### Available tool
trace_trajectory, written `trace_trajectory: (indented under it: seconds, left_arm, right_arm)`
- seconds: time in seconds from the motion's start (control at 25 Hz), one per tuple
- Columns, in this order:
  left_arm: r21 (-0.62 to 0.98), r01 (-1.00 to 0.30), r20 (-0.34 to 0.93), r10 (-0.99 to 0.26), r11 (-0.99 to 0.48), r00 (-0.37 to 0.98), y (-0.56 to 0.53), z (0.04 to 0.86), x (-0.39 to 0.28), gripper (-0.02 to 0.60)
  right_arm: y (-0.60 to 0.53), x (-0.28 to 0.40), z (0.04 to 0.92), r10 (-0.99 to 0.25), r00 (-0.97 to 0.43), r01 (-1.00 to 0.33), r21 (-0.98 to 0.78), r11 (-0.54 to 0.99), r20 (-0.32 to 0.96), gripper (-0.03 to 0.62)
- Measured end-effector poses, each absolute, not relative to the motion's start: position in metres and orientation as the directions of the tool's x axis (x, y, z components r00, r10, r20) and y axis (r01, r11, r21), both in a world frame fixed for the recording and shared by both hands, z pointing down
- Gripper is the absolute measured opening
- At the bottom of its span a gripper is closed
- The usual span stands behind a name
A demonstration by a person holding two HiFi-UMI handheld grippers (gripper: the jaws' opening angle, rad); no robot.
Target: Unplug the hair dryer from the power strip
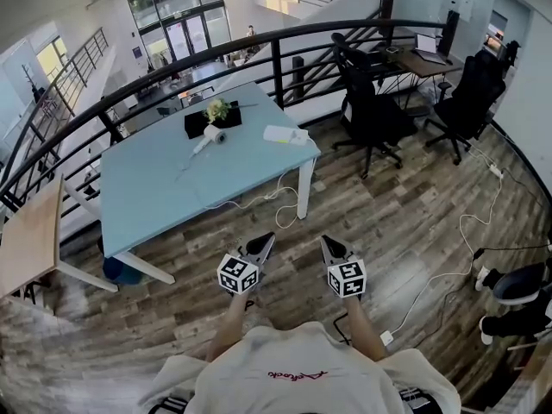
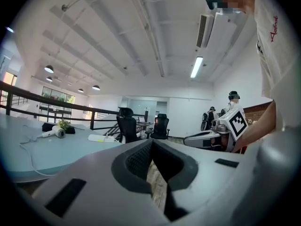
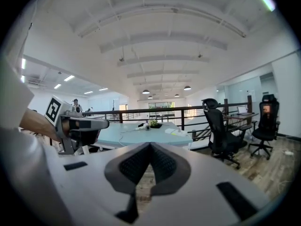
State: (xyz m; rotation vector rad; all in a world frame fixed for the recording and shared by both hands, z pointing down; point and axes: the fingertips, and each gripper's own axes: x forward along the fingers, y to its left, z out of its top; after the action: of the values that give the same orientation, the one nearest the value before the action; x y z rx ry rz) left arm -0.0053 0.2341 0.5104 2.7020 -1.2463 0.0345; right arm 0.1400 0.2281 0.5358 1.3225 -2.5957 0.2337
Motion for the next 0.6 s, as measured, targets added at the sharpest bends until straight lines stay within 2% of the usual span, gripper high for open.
trace_trajectory:
  seconds: [0.6]
  left_arm:
    - [0.153, -0.748, 0.131, -0.737, -0.646, 0.663, 0.199, 0.531, 0.016, 0.009]
  right_arm:
    - [0.192, 0.147, 0.554, -0.768, -0.578, -0.810, -0.077, 0.582, 0.275, 0.017]
